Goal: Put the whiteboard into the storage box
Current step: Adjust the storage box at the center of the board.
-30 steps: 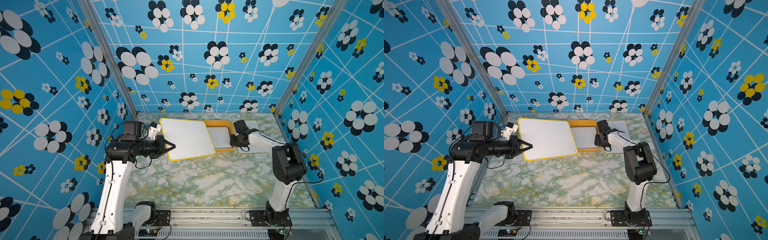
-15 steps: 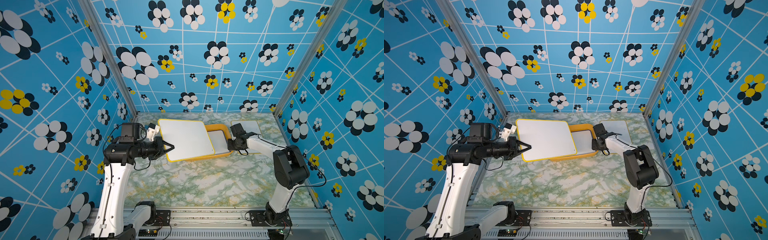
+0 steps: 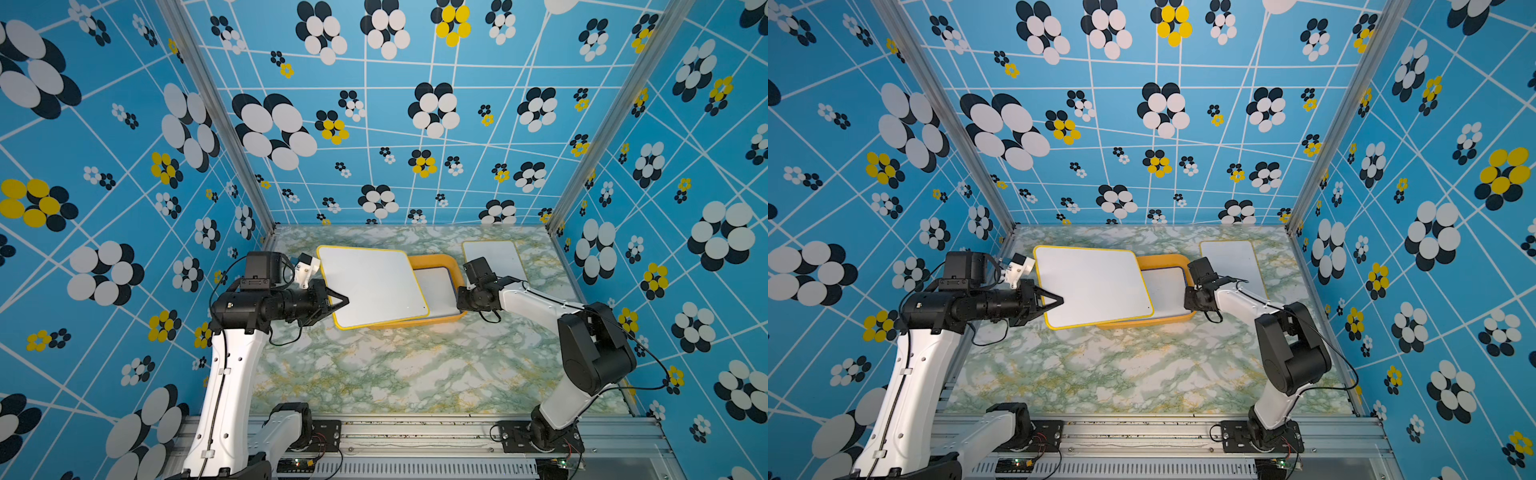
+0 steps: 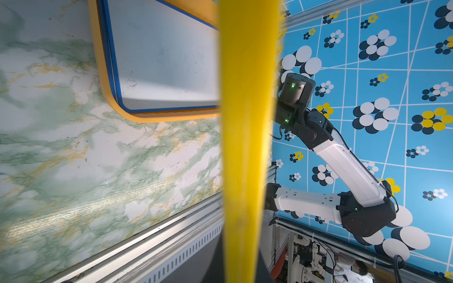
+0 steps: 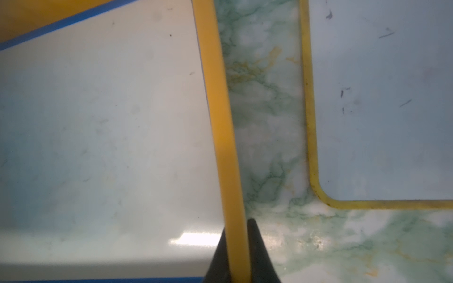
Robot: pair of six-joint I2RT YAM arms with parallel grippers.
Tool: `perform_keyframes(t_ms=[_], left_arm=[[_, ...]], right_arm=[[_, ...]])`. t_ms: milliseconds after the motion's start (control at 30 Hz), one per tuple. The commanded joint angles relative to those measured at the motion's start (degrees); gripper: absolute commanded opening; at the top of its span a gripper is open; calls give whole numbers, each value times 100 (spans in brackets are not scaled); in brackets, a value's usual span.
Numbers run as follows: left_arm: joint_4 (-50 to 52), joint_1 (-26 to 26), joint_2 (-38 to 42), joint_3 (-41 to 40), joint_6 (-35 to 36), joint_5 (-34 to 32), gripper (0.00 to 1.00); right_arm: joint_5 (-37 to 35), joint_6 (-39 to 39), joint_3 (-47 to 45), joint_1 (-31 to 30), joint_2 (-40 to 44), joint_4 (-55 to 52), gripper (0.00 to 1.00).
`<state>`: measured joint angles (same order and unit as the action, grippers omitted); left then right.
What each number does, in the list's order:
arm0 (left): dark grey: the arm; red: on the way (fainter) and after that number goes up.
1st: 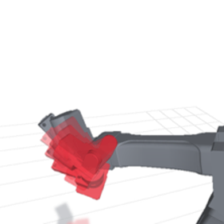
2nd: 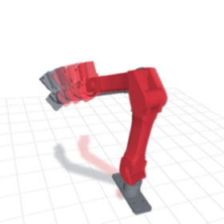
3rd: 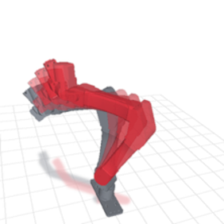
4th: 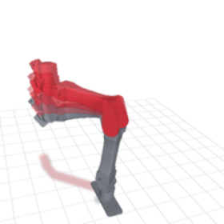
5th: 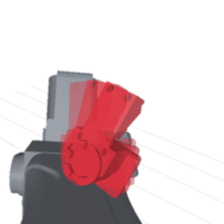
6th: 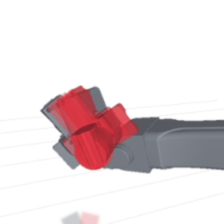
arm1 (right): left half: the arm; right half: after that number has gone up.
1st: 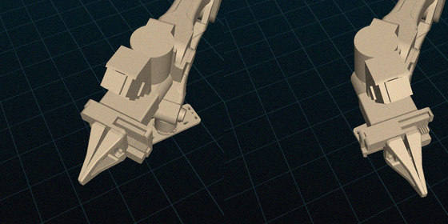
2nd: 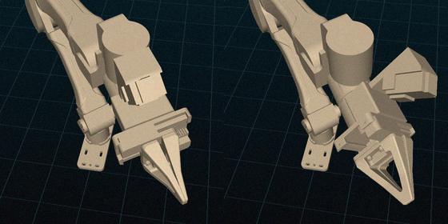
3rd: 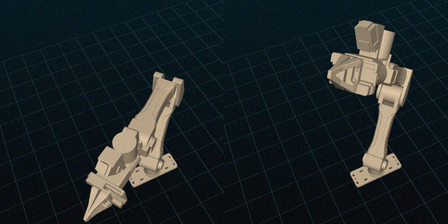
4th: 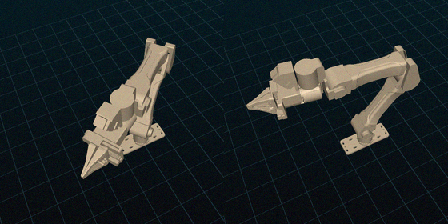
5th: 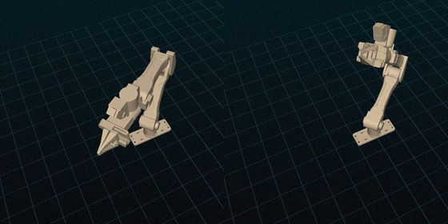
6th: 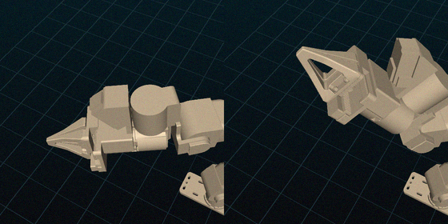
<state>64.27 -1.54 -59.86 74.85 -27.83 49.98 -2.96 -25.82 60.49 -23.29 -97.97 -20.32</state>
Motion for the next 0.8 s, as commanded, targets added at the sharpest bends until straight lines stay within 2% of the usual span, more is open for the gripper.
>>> perform_keyframes(t_ms=[0,133,433,767], left_arm=[[-287,-48,149,-31,120,241,0],[-340,-48,176,-150,100,240,0],[-556,59,-7,-248,62,150,0],[-770,501,-200,-231,-91,-135,0]], right_arm=[[147,-87,-114,-105,23,-202,8],[203,-130,-82,-112,29,-253,16],[340,-296,-138,-141,327,-361,26],[362,-283,-265,-154,914,-591,51]])
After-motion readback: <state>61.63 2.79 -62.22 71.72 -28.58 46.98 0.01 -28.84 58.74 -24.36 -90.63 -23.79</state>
